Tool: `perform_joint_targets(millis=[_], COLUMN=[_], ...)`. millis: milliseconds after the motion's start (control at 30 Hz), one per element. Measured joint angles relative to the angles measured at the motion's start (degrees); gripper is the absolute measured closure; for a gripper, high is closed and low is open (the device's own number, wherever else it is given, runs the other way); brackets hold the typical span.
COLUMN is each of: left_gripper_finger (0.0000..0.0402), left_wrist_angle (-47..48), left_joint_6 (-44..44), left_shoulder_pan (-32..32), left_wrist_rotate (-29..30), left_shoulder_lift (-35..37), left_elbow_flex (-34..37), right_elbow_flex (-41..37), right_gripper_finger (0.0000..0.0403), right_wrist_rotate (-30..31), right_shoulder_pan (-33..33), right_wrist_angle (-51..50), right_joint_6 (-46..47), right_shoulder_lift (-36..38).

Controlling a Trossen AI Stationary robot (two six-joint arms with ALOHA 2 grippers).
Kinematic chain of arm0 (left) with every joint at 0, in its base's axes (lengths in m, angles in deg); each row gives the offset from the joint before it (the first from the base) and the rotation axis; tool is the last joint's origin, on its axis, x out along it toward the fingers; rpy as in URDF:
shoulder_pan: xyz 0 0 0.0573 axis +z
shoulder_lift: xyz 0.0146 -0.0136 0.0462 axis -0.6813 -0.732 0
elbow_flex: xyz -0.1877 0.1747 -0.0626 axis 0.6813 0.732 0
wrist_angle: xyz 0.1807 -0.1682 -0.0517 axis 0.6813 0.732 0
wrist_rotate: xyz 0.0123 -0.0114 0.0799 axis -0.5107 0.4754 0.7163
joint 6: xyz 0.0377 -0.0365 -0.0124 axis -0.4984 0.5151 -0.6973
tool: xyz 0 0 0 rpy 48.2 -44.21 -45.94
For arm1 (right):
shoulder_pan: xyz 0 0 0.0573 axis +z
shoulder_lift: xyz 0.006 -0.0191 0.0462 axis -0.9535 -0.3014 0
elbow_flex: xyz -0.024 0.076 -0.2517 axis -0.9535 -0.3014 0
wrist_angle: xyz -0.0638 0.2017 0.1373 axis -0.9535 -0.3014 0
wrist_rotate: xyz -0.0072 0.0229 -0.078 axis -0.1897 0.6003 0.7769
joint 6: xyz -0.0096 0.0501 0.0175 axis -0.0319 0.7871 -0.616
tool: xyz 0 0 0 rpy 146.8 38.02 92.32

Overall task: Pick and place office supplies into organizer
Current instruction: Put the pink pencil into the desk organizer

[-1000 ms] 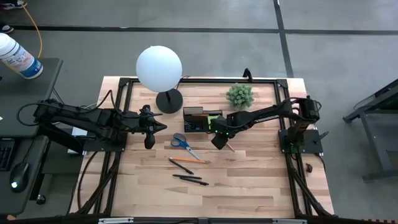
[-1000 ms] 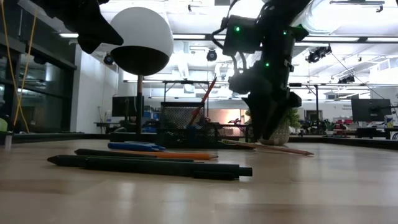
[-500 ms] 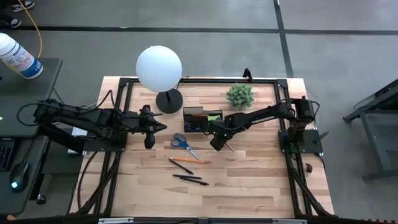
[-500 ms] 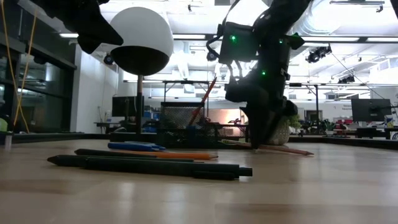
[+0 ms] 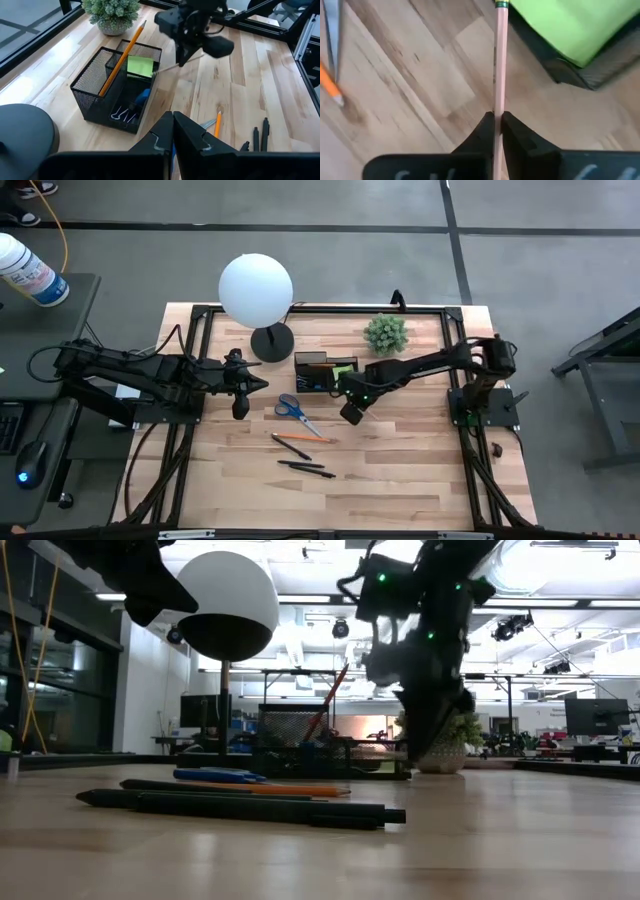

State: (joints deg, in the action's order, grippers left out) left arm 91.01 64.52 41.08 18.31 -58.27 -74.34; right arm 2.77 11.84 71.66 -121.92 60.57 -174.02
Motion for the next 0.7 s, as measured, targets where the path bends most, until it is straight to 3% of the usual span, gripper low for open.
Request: perform_joint_targets(millis=[467, 700], left_gripper_finger=[0.0401, 0.0401], left_wrist_angle=[0.0, 0.7], left_joint_6=[0.0, 0.1], left_shoulder_pan=[0.0, 0.0], left_wrist_rotate=[-0.1, -0.7], left_shoulder_lift=[0.0, 0.0], left_elbow_flex=[0.0, 0.0], right_elbow_flex=[0.0, 0.1], right_gripper_finger=[0.0400, 0.0402], right_wrist_rotate=[-10.8, -9.2], right_shoulder_pan=[1.7, 2.0], right_wrist_angle=[-1.5, 11.4], right_joint_6=[-7.3, -13.8], right_shoulder_lift=[11.9, 14.4])
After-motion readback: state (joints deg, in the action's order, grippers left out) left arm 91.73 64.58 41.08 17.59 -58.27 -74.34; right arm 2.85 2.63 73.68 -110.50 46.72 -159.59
